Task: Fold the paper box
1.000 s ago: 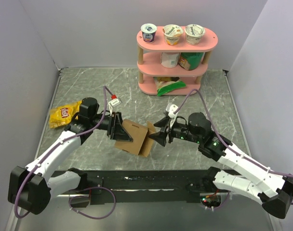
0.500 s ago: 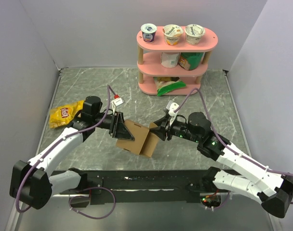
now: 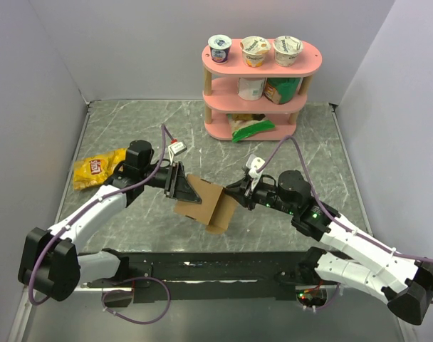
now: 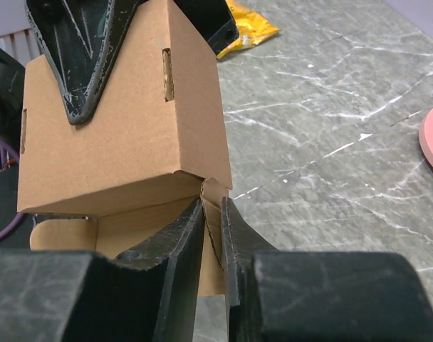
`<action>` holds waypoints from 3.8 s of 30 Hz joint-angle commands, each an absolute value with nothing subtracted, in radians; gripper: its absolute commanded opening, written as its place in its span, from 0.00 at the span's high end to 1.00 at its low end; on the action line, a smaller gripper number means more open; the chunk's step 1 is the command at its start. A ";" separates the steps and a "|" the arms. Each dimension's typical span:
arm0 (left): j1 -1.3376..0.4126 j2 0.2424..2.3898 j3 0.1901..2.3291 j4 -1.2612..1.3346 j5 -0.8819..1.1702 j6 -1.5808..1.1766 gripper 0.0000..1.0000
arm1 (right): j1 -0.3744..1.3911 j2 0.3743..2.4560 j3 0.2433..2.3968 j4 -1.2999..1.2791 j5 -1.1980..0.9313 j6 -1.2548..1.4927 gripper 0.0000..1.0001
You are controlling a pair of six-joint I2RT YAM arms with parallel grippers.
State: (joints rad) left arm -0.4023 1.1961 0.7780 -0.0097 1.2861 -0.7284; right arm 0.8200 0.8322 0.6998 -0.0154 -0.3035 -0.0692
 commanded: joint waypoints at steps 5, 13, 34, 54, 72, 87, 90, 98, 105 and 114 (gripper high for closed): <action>-0.399 1.206 0.799 0.008 1.247 -0.744 0.57 | 0.825 0.819 0.712 0.008 -0.318 -0.078 0.80; -0.374 1.198 0.726 0.182 1.256 -0.899 0.57 | 0.836 0.793 0.695 0.011 -0.295 -0.086 0.93; -0.319 1.195 0.637 0.327 1.216 -1.089 0.57 | 0.933 0.775 0.698 0.005 -0.219 -0.159 1.00; -0.325 1.249 0.765 -0.110 1.155 -0.753 0.57 | 0.982 0.811 0.753 -0.075 -0.192 -0.201 1.00; -0.472 1.361 0.930 -0.474 0.975 -0.420 0.58 | 0.985 0.856 0.784 -0.074 -0.166 -0.196 1.00; -0.356 1.329 0.838 -0.249 1.130 -0.605 0.58 | 0.983 0.744 0.746 -0.153 -0.159 -0.218 0.00; -0.338 1.312 0.805 -0.164 1.157 -0.688 0.58 | 1.032 0.746 0.727 -0.160 -0.140 -0.230 0.00; -0.321 1.269 0.772 -0.061 1.177 -0.801 0.58 | 1.215 0.831 0.710 -0.118 -0.083 -0.233 0.22; -0.321 1.241 0.764 -0.043 1.181 -0.839 0.58 | 1.252 0.937 0.726 -0.068 -0.069 -0.247 0.31; -0.321 1.224 0.752 -0.018 1.192 -0.859 0.58 | 1.256 1.003 0.736 -0.023 -0.003 -0.249 0.48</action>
